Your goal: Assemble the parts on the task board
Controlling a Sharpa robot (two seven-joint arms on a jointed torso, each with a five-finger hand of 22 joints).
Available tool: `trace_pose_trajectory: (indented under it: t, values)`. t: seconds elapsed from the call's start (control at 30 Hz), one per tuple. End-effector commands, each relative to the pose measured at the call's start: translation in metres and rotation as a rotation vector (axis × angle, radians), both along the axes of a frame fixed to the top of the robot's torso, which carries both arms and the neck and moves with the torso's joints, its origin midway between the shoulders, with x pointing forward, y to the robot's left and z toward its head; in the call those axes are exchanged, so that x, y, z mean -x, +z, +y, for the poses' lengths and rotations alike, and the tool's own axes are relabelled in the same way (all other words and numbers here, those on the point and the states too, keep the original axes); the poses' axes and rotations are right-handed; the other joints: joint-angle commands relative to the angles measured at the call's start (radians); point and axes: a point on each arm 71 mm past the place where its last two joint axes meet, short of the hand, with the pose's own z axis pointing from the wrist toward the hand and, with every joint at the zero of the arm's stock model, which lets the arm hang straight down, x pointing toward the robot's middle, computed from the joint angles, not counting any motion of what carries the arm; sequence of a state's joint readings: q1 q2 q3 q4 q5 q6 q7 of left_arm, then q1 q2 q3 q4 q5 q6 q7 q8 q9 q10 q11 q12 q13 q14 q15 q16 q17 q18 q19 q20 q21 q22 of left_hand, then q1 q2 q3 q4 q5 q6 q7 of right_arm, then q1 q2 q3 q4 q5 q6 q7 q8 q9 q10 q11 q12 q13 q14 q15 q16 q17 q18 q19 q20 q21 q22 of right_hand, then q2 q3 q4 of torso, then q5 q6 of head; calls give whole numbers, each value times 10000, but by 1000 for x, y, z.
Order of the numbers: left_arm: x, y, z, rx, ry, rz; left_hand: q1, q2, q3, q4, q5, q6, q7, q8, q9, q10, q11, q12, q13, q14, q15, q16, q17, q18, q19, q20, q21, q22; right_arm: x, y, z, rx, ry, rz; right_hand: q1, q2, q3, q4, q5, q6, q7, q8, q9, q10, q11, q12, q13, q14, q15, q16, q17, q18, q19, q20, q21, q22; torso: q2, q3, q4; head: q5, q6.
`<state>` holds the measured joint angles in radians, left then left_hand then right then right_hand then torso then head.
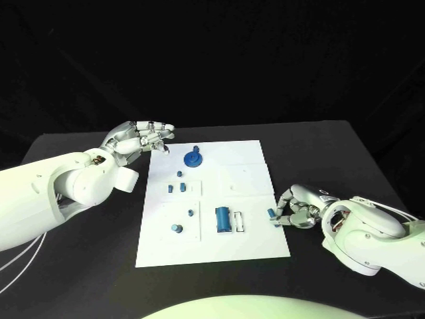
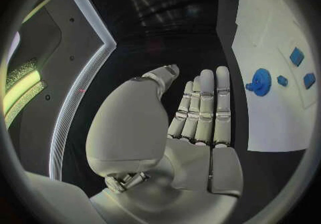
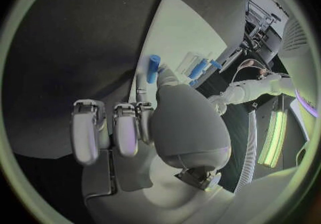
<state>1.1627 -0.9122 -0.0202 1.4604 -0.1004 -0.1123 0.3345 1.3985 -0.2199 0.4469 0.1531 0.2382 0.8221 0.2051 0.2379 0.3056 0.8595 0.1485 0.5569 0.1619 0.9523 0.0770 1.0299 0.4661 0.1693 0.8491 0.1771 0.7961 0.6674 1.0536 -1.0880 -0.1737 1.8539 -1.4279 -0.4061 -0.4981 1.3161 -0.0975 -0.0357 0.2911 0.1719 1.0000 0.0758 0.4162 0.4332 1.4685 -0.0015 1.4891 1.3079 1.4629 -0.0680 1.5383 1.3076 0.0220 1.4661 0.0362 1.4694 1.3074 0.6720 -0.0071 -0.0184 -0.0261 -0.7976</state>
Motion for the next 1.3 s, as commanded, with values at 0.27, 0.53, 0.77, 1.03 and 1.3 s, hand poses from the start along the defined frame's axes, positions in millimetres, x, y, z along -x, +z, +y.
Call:
trace_pose_trajectory:
  t: [0.27, 0.53, 0.77, 1.03, 1.3]
  values:
    - [1, 1, -1, 93, -193, -53, -74, 1, -31, 34, -41, -39, 11, 7, 11, -68, -36, 48, -5, -28, 13, -46, 16, 134, 31, 8, -34, -8, 3, -17, 10, 1134, 514, 271, 1044, 54, 555, -149, -601, 144, -55, -169, -112, 628, -45, -41, 2094, 896, -30, -15, 1721, -41, 828, 1, 46, 2398, -11, 8, 11, 30, -37]
    - [2, 1, 0, 73, -194, -45, -74, 1, -31, 34, -41, -39, 11, 7, 11, -68, -36, 48, -5, -28, 13, -46, 16, 134, 31, 8, -34, -8, 4, -19, 14, 1604, 685, 279, 1827, -353, 1872, -155, -85, 365, -86, -332, -257, 624, -78, -48, 2096, 900, -54, -10, 1747, -48, 835, -32, 81, 2407, -17, -3, -2, 46, -49]
    - [2, 1, -1, 60, -209, -49, -62, 19, -38, 48, -39, -34, 9, 16, 16, -70, -37, 56, -4, -30, 12, -47, 18, 136, 39, 8, -51, -21, 5, -18, 18, 1636, 600, 190, 1773, -697, 2736, -134, 650, 500, -103, -387, -302, 622, -96, -57, 2095, 901, -70, -10, 1756, -51, 839, -50, 100, 2411, -26, -3, -10, 51, -39]
    - [2, 1, 0, 50, -201, -53, -62, 19, -38, 48, -39, -34, 9, 16, 16, -70, -37, 56, -4, -30, 12, -47, 18, 136, 39, 8, -51, -21, 10, -8, 24, 943, 437, -138, 1496, -987, 3850, -343, 1574, 591, -147, -314, -226, 644, -142, -35, 2113, 912, -108, 6, 1807, -74, 869, -81, 227, 2442, -30, -6, -16, 44, -32]
    - [2, 1, -1, 51, -196, -63, -62, 19, -38, 48, -39, -34, 9, 16, 16, -70, -37, 56, -4, -30, 12, -47, 18, 136, 39, 8, -51, -21, 10, 15, 37, -578, 488, -863, 1040, -953, 4531, -556, 1708, 537, -186, -178, -67, 712, -173, 79, 2184, 940, -136, 58, 1938, -125, 931, -105, 503, 2509, -25, -7, -7, 26, -27]
